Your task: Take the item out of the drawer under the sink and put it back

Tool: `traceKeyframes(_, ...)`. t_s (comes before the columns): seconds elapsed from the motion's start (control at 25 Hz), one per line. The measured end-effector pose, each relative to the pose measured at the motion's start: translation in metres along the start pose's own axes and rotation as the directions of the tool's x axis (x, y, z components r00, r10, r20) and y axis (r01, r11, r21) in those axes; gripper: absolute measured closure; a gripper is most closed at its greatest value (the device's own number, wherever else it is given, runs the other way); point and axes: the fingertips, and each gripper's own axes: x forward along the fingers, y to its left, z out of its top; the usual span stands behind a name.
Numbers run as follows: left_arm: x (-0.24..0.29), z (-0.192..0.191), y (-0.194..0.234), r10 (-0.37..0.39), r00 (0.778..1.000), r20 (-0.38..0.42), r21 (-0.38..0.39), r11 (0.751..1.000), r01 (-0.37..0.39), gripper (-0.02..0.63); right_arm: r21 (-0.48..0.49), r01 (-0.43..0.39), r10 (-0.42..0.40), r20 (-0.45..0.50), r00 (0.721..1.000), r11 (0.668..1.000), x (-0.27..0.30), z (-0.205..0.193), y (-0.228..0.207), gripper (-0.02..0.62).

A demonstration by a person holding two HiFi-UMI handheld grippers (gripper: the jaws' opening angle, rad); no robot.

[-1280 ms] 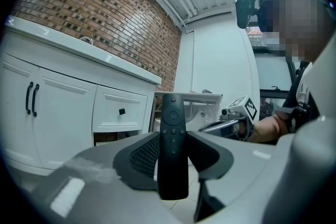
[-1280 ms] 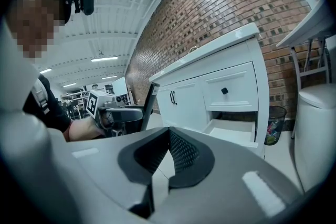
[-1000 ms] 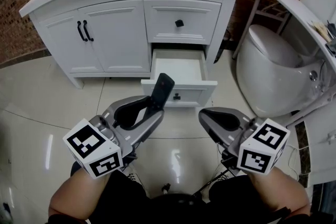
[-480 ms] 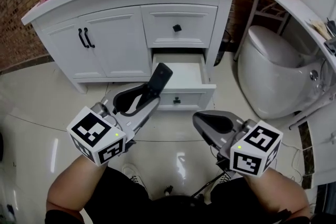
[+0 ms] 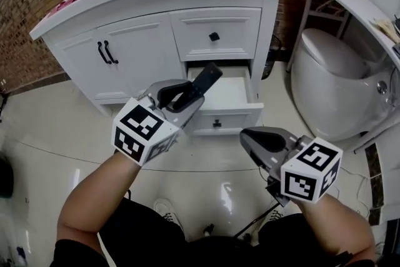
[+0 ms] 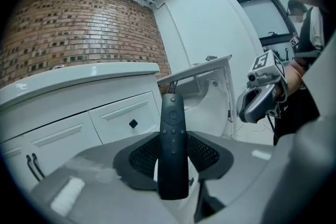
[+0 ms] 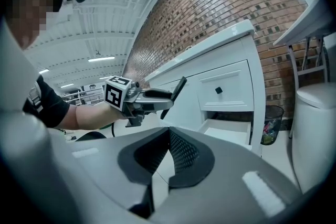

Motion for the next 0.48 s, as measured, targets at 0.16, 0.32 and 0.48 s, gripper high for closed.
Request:
traceKeyframes(0.16, 0.042, -0.014, 0.005, -0.017, 0.997, -0.072, 0.05, 0.999, 0.02, 0.439, 0.015, 0.002, -0.002, -0.004, 1.0, 1.0, 0.002, 0.0, -0.007, 0.592)
traceKeyframes(0.32, 0.084, -0.041, 0.019, -0.029, 0.977, -0.209, 0.102, 0.993, 0.051, 0.439, 0.022, -0.004, 0.005, -0.008, 1.0, 1.0, 0.001, -0.002, -0.009, 0.592)
traceKeyframes(0.48, 0.117, -0.059, 0.03, -0.053, 0.955, -0.292, 0.14, 0.985, 0.098, 0.439, 0.026, -0.013, 0.013, -0.007, 1.0, 1.0, 0.001, -0.001, -0.01, 0.592)
